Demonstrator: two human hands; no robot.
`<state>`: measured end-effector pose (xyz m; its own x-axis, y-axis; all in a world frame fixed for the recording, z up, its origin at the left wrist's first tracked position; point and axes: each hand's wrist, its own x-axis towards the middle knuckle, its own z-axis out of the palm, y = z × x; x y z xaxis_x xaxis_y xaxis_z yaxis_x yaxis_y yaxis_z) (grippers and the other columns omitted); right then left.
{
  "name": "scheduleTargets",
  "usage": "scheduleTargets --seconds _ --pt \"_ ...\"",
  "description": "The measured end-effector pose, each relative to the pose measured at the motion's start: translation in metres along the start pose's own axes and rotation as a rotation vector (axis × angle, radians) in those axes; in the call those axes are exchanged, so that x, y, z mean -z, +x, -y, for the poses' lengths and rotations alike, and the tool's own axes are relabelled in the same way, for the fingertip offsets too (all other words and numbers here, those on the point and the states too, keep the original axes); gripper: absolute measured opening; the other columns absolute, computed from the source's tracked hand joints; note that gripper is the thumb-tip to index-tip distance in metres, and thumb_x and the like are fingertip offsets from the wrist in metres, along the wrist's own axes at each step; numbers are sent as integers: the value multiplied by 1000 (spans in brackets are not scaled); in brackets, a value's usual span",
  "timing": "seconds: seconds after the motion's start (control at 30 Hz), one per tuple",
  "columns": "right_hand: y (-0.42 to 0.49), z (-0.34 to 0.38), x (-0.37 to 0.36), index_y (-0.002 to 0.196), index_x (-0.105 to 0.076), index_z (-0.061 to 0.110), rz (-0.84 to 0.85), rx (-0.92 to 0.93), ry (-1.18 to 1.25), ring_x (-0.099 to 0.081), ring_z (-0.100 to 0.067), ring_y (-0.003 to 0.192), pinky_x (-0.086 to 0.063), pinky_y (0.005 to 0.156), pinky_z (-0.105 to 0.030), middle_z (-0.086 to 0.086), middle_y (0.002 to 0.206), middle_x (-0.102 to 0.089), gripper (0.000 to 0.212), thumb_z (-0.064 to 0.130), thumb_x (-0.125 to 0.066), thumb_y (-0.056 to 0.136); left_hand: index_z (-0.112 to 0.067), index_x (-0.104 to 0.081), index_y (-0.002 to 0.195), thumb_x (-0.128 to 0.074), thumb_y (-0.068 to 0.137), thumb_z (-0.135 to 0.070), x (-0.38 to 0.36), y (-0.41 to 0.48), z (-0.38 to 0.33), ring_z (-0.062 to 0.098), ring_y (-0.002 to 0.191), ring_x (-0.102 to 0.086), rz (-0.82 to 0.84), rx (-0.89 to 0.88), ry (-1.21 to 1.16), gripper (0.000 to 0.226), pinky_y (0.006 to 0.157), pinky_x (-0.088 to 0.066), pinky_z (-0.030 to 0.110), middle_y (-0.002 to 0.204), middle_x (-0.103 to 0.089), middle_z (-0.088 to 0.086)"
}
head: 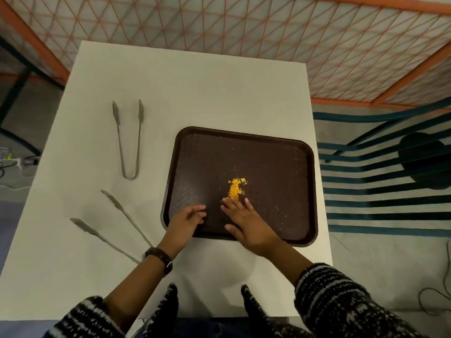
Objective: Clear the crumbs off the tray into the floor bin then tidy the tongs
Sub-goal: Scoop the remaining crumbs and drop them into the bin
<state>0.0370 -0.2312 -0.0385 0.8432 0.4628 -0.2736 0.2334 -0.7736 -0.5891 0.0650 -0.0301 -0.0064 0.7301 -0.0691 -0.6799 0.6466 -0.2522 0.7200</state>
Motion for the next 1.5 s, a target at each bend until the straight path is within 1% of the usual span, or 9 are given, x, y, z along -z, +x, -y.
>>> scheduleTargets --seconds 0.17,0.27,0.47,0.67,0.83,1.03,1.23,1.33,1.5 --pt "24 -29 24 146 -28 13 -193 -144 145 -10 -13 145 -5 121 -38 -4 156 -22 54 35 -39 98 -13 -60 114 -57 88 -4 -21 17 0 17 96 -61 49 -37 158 28 92 -49 28 98 -64 1" --pt "44 -47 31 149 -19 14 -133 -165 54 -5 -16 147 0 121 -40 -3 158 -15 72 40 -53 91 -11 -58 118 -59 85 -2 -30 24 -1 6 86 -57 54 -78 258 34 80 -45 11 100 -61 1" --pt "60 -58 25 150 -15 12 -65 -38 35 0 -9 145 6 119 -34 -2 159 -11 69 42 -44 95 -18 -63 107 -61 84 -2 -28 34 1 19 98 -63 -16 -94 229 28 96 -47 30 90 -64 -6" --pt "36 -48 18 148 -24 12 -13 61 157 -11 -9 145 0 119 -23 0 156 -21 56 27 -44 97 -18 -63 108 -55 88 -3 -26 38 5 17 100 -63 -77 -125 224 27 89 -48 23 100 -67 2" --pt "12 -37 7 149 -17 18 -312 -244 346 -5 -7 146 0 120 -25 8 157 -12 56 31 -38 99 -19 -58 119 -53 90 -6 -40 43 -6 12 111 -55 -55 -240 289 33 103 -43 29 119 -61 -3" --pt "-15 25 -29 143 16 30 -373 -584 580 25 0 139 13 114 -23 11 154 23 72 67 -11 88 -23 -26 146 -50 93 -15 -56 60 -19 13 144 -17 48 -416 625 58 118 -20 34 156 -22 -3" --pt "14 43 -54 141 18 23 -467 -661 598 25 0 140 20 111 -13 5 154 22 91 81 8 72 -18 3 148 -35 98 -18 -62 72 -11 4 133 24 184 -574 899 63 111 15 22 146 15 -14" --pt "32 46 -54 141 19 21 -527 -678 655 25 -1 140 20 111 -15 6 153 23 93 81 8 72 -15 8 146 -23 98 -40 -62 74 -3 12 145 14 225 -576 942 63 111 20 19 148 14 -11" --pt "49 51 -53 148 11 23 -640 -681 975 16 0 142 7 118 -26 20 150 11 102 86 -8 70 -23 9 144 -1 58 -92 -70 63 -3 13 142 13 318 -463 762 110 118 6 33 153 8 -6"
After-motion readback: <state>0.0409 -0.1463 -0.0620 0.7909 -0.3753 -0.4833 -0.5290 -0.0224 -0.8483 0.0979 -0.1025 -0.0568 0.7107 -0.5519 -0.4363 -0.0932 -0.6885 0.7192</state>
